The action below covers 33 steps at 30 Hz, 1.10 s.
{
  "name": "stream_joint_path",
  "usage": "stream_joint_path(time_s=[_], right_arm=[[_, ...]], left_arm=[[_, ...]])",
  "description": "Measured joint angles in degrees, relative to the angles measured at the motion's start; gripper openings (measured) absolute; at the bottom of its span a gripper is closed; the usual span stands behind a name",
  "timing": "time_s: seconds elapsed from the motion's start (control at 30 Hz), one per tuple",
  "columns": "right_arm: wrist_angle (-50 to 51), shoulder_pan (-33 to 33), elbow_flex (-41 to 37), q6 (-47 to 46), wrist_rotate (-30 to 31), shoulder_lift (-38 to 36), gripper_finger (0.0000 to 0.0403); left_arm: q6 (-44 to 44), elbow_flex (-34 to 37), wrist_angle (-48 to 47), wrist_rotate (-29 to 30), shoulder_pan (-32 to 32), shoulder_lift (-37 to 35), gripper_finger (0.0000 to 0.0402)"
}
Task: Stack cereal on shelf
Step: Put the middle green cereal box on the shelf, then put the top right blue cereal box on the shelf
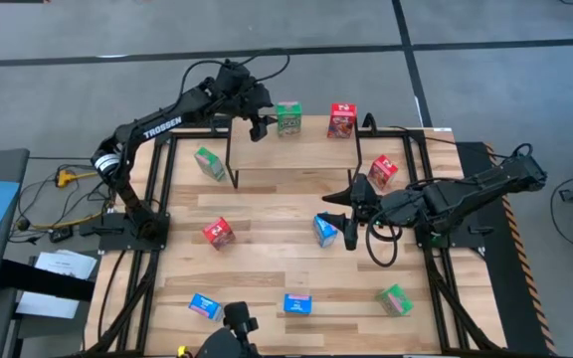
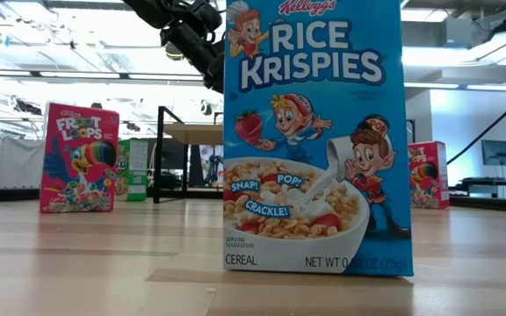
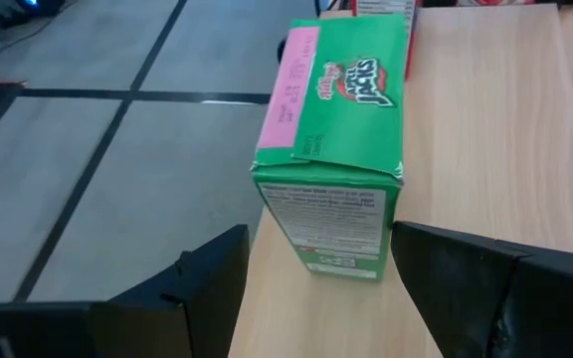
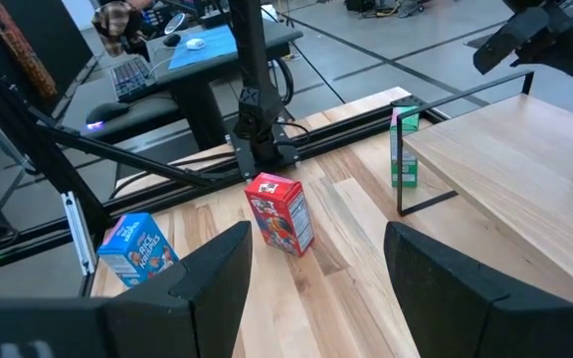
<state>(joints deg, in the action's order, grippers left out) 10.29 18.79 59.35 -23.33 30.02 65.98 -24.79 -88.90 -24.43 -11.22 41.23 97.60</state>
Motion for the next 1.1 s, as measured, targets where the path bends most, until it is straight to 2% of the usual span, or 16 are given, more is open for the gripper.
stream_joint_path(time_s=[0.4,0.63,0.9,1.1], right_arm=[[0.04,0.0,0.0,-0.02,0.0,0.0,0.0256],[0.04,0.0,0.0,-0.24,-0.02,0.0,0.0256],[-0.04,0.0,0.0,-0.37,-0.08,0.0,0.0256],[-0.48,0.0,0.0,-0.34,-0.13,0.0,0.0256]], left_arm=[[1.96,0.0,0.33,-0.31,-0.56,0.0,0.0238],[2.02,0.0,-4.01,-0.01,-1.2,-0.93,0.0238],[2.98,-0.02,-10.21,0.07,-1.96,-6.97,0.0238],[3.84,-0.02,-16.47,-0.07,-5.1,-13.6,0.0238]])
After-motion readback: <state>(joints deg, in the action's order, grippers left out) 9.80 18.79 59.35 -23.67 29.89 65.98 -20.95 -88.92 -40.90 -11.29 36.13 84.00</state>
